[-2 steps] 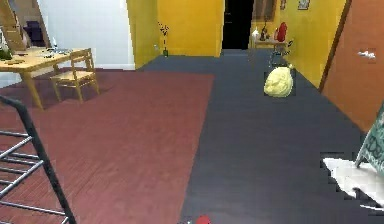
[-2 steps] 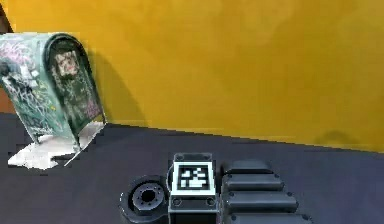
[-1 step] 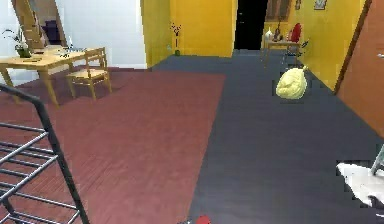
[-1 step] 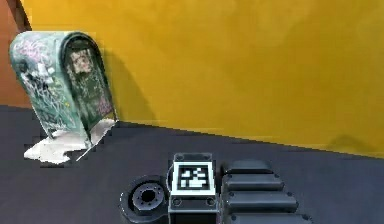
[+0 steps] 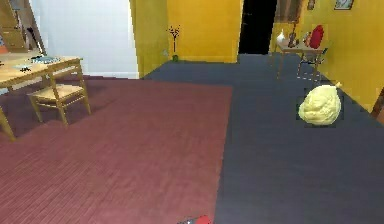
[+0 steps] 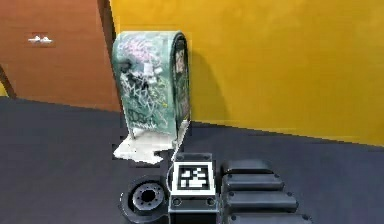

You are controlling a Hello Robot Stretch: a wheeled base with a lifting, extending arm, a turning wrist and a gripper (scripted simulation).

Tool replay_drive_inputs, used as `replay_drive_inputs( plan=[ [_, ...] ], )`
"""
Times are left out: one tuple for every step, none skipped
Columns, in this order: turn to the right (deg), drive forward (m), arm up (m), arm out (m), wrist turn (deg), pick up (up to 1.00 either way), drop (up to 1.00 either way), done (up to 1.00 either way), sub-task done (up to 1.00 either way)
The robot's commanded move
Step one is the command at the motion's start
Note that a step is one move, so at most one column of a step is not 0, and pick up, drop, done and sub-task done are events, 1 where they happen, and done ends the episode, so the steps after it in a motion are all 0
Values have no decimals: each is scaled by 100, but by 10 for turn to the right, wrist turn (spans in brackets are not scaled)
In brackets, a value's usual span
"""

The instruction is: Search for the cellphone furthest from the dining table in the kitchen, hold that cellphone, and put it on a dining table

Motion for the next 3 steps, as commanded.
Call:
replay_drive_inputs(
  plan=[
    [-180,0,0,0,0,0,0,0,0],
    [0,100,0,0,0,0,0,0,0],
    [0,100,0,0,0,0,0,0,0]
  ],
)
